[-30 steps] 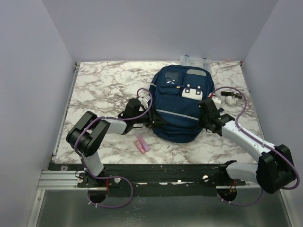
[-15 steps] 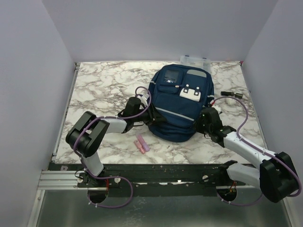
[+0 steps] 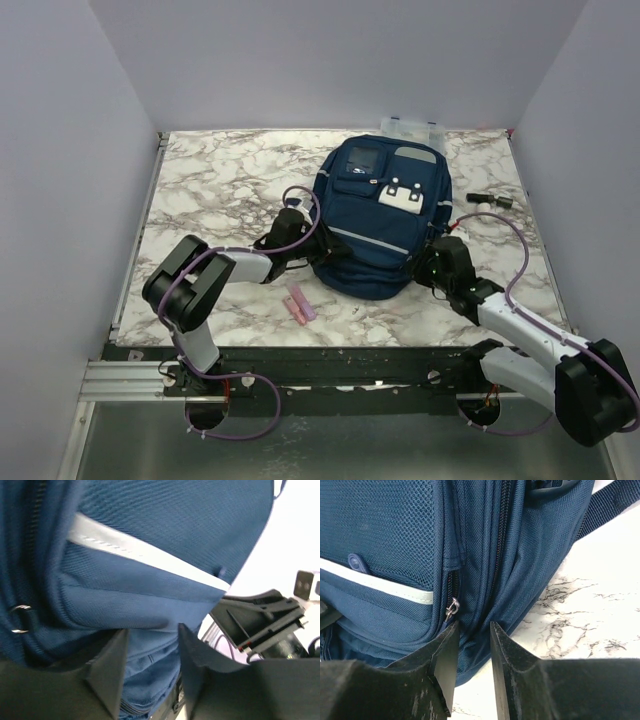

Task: Pack the student bag
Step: Unzip the student bag at the center of the board.

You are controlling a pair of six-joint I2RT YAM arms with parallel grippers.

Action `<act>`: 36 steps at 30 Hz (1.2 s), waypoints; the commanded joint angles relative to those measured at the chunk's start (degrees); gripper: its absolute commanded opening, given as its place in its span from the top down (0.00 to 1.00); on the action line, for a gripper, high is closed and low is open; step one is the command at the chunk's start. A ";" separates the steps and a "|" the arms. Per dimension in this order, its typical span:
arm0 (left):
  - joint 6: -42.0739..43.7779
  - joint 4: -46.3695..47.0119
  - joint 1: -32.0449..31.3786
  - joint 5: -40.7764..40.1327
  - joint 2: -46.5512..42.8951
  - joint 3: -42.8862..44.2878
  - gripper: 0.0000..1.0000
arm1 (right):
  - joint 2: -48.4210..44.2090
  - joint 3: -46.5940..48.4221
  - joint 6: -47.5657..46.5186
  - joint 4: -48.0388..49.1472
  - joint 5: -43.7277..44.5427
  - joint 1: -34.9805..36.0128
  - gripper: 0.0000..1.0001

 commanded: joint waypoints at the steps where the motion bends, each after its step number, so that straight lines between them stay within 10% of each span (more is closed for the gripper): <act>1: 0.20 -0.60 -0.37 -8.58 -0.14 0.95 0.67 | -2.31 0.55 0.31 0.73 -3.69 0.43 0.59; 7: 2.56 -0.61 0.64 -8.91 -5.27 1.47 1.00 | -6.50 -2.30 1.91 3.71 -4.17 0.47 0.55; 36: -11.25 6.30 0.91 1.11 -8.25 -0.82 1.00 | 2.59 -0.50 -6.08 12.24 -2.71 0.54 0.64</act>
